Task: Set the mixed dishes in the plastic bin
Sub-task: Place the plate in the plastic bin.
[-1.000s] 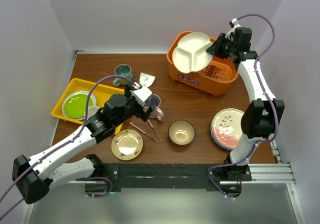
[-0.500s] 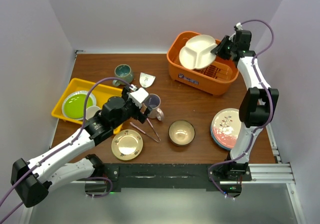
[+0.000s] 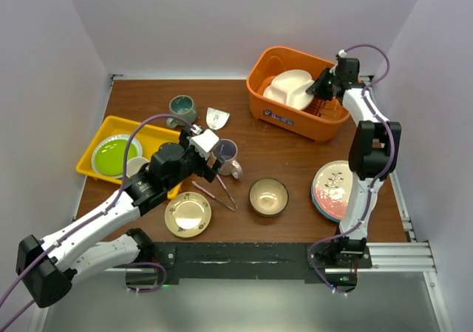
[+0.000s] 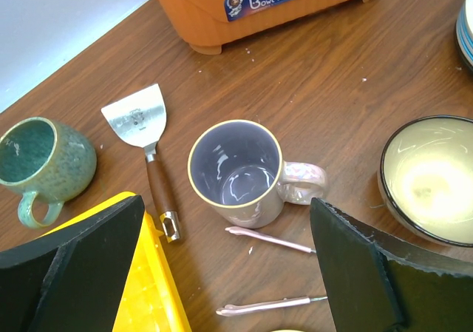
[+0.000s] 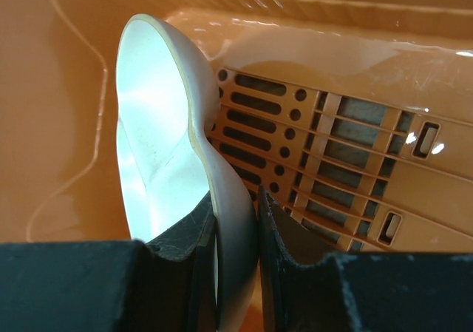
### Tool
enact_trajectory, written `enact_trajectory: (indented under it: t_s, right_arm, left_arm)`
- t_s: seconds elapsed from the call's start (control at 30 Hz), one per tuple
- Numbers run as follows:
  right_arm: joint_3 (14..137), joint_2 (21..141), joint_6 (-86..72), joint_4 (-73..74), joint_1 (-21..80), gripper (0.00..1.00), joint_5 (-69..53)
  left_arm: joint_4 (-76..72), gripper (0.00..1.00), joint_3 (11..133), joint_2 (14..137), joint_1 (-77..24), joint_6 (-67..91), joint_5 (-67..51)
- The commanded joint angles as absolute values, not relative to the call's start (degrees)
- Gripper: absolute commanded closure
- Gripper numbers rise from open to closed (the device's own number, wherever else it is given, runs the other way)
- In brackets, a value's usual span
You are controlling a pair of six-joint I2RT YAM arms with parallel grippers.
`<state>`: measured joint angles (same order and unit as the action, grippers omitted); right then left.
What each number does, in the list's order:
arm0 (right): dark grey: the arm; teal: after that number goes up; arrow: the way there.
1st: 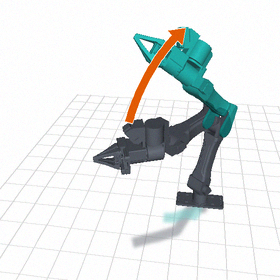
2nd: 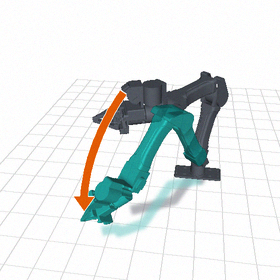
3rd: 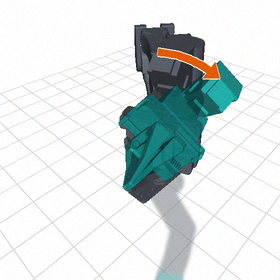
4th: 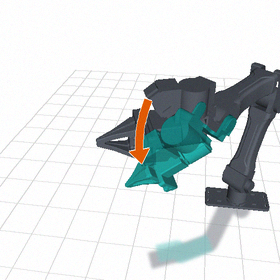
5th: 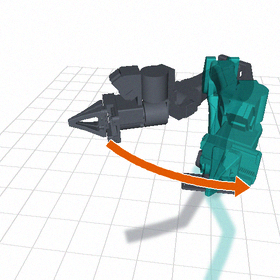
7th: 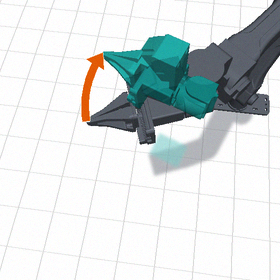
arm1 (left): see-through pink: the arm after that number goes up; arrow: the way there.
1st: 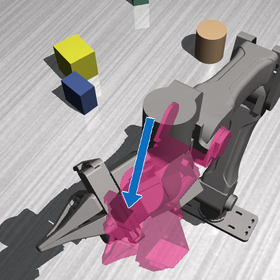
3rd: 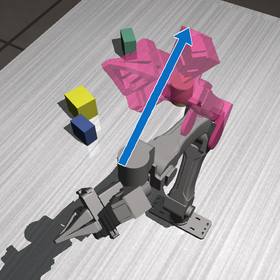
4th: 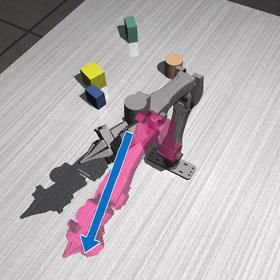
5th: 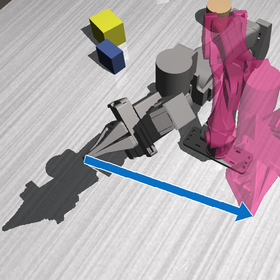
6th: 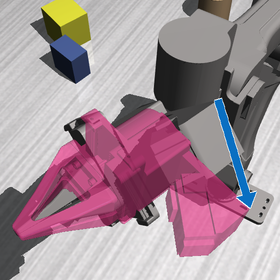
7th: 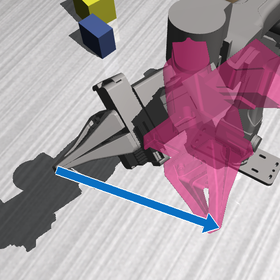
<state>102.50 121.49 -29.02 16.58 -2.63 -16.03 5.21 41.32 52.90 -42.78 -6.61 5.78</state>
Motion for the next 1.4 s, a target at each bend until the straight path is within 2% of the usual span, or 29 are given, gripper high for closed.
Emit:
enact_trajectory:
  t_s: [0.0, 0.23, 0.4, 0.63, 1.0, 1.03, 1.1, 1.17, 1.37]
  right_arm:
    - [104.9, 119.6, -31.9, 5.4, -1.8, 0.91, -21.3]
    - [106.7, 123.5, -30.1, 6.7, -0.5, 0.73, -21.4]
    - [108.5, 125.9, -27.6, 8.7, -0.4, 0.5, -20.4]
    - [110.8, 128.6, -25.7, 11.4, -0.4, 0.44, -20.1]
    - [119.5, 129.6, -12.5, 22.7, -0.4, 0.31, -14.7]
    - [119.9, 129.5, -10.3, 23.8, -0.4, 0.2, -14.7]
    - [120.9, 128.9, -8.3, 25.0, -0.4, 0.17, -14.8]
    - [122.0, 128.4, -5.3, 27.1, -0.4, 0.09, -14.9]
    - [120.4, 123.5, 1.4, 29.1, -0.4, 0.08, -16.5]
  left_arm:
    - [2.7, 0.0, 40.6, 52.6, -42.4, -6.2, 6.0]
    - [2.7, 0.0, 40.6, 52.6, -42.3, -6.2, 6.1]
    - [2.6, 0.0, 40.5, 52.9, -42.3, -6.2, 6.2]
    - [2.7, 0.0, 40.5, 53.3, -42.2, -6.2, 6.2]
    - [2.6, 0.0, 40.6, 53.3, -41.9, -6.3, 6.3]
    - [2.7, 0.0, 40.5, 53.1, -42.0, -6.2, 6.3]
    - [2.6, 0.0, 40.5, 52.8, -42.0, -6.2, 6.5]
    - [2.6, 0.0, 40.5, 52.5, -41.9, -6.2, 6.5]
    - [2.5, 0.0, 40.4, 51.5, -41.7, -6.0, 6.6]
